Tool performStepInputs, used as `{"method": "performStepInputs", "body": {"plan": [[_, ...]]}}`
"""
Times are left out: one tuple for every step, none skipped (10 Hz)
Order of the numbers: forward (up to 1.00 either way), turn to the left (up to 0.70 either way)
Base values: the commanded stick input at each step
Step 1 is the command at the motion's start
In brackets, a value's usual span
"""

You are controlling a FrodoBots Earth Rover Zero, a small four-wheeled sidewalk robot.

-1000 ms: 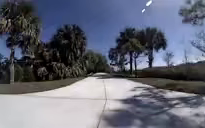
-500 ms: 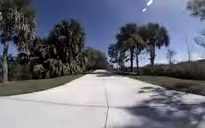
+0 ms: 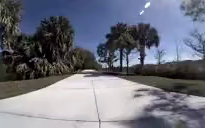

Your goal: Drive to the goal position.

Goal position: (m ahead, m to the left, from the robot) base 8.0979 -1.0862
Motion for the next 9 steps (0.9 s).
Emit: {"method": "performStepInputs", "body": {"plan": [[1.0, 0.0], [1.0, 0.0], [1.0, 0.0], [1.0, 0.0], [1.0, 0.0], [1.0, 0.0], [1.0, 0.0], [1.0, 0.0], [1.0, 0.0]]}}
